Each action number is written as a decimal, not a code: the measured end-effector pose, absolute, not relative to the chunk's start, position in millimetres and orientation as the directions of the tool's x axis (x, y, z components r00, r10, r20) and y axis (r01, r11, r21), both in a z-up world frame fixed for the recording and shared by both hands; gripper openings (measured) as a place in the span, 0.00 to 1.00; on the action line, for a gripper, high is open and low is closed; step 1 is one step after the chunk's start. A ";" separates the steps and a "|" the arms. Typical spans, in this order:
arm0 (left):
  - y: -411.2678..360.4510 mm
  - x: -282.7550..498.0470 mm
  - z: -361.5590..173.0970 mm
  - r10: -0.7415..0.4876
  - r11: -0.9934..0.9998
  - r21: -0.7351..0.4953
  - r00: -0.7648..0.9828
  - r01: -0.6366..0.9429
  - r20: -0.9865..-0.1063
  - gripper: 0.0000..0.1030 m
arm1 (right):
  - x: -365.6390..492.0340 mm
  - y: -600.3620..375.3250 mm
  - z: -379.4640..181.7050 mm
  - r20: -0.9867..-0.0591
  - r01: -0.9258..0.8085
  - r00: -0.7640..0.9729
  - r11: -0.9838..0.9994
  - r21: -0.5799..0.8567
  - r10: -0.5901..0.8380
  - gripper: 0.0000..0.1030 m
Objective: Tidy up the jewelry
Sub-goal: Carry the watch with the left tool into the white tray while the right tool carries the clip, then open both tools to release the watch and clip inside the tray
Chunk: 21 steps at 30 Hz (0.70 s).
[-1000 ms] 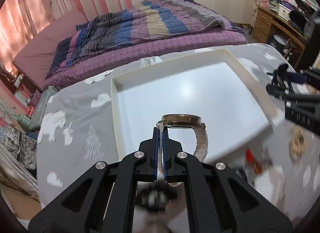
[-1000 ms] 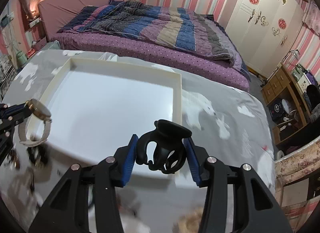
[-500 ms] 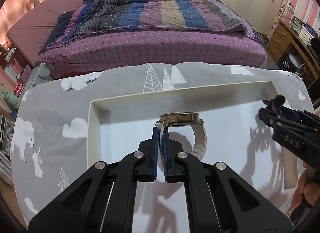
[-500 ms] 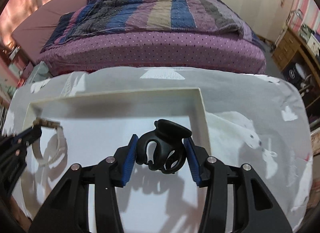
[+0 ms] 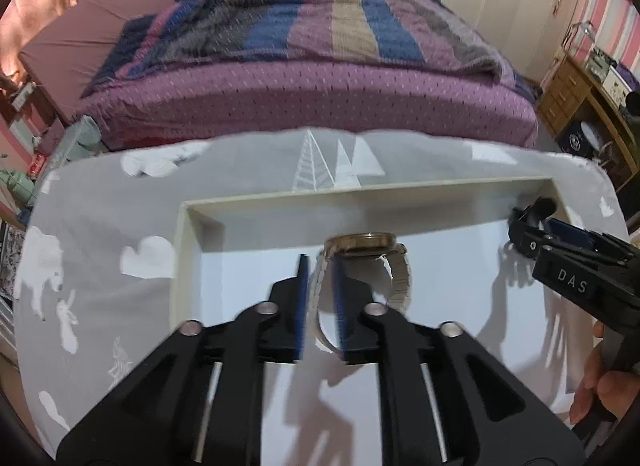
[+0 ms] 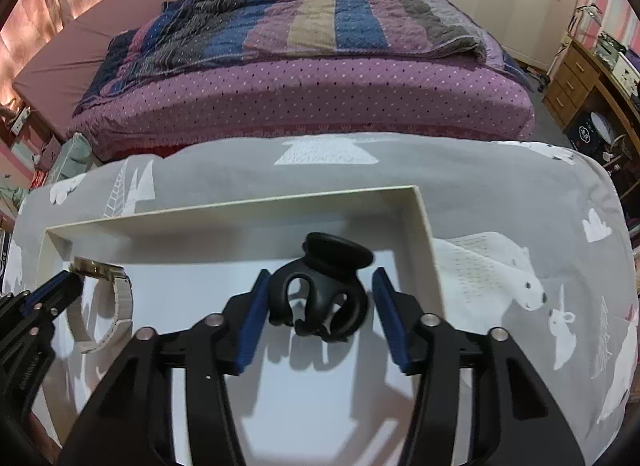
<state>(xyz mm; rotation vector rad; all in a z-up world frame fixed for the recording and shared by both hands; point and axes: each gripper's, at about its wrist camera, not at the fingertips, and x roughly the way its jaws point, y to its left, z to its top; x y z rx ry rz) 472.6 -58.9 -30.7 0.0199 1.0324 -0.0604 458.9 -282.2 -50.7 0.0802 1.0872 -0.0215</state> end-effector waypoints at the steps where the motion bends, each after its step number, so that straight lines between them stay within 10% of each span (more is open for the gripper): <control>1: -59.1 469.3 -25.1 -0.043 0.998 -0.013 0.521 0.060 -0.852 0.30 | 456.5 -283.5 -45.1 -0.879 0.059 0.476 0.997 0.049 0.016 0.64; 12: -20.9 362.5 60.9 -0.026 0.999 0.008 0.622 0.053 -0.783 0.79 | 352.9 -294.5 52.7 -0.812 0.014 0.582 0.998 0.066 0.046 0.68; 21: 7.0 254.0 123.8 0.001 0.999 0.030 0.687 0.031 -0.726 0.97 | 239.0 -296.7 124.1 -0.761 0.003 0.649 1.000 0.018 0.012 0.76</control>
